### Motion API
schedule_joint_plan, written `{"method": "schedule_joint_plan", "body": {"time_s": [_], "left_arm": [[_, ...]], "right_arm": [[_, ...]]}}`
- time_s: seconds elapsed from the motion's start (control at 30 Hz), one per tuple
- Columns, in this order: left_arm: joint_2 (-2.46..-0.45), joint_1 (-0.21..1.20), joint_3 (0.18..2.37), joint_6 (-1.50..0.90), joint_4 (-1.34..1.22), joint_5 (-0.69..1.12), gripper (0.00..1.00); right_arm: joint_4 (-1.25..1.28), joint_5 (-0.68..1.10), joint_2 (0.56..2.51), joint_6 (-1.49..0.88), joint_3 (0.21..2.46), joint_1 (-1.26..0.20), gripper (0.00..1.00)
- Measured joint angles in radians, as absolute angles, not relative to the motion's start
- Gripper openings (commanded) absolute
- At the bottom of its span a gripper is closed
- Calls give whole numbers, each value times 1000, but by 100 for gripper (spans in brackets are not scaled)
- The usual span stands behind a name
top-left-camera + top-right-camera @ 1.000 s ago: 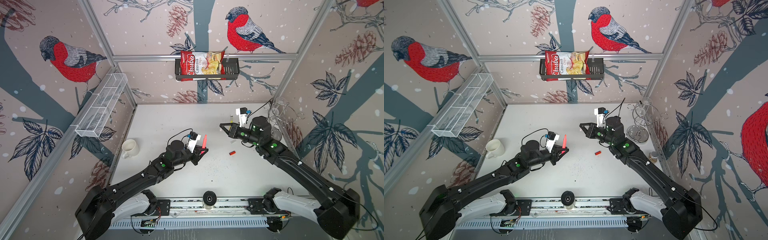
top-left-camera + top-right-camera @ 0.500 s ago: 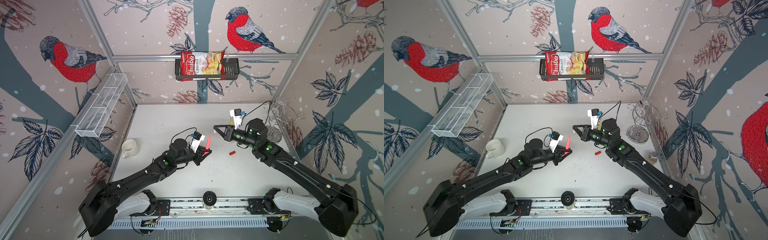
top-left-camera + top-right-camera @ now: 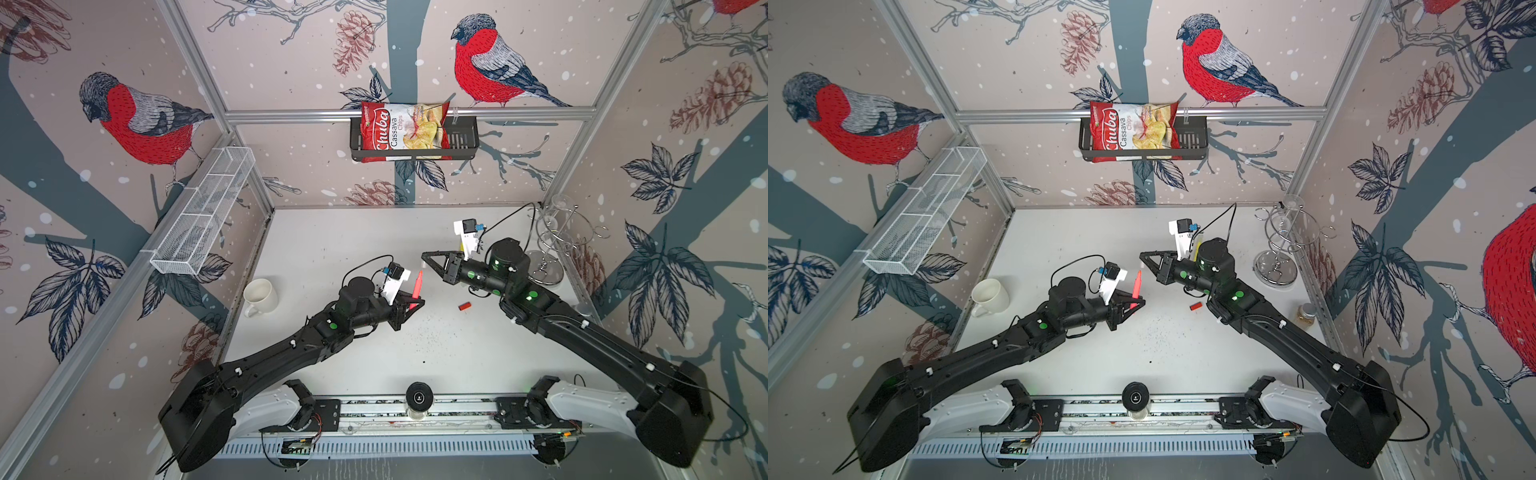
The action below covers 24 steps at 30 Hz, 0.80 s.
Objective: Insert pens into pen caps
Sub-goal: Put on the pen cap to the pen.
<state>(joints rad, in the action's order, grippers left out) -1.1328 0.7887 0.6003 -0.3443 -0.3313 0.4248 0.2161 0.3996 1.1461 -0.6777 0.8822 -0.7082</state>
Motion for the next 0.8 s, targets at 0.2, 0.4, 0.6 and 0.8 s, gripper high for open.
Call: {"method": "schedule_joint_plan", "body": {"time_s": [0.2,0.4,0.6,0.8], "left_arm": [[-1133,789,603,-344,-331,425,0],[-1131,789,604,-345,-331,426,0],[-1121,789,604,-352,-331,440,0],[-1107,789,604,-362,-332,443,0]], "right_arm": [[231,399,1151,-680,879,-719,1],[239,400,1151,-680,876,-728,1],[255,399,1151,-680,869,-737,0],[258,400,1149,-680,862,-747,0]]}}
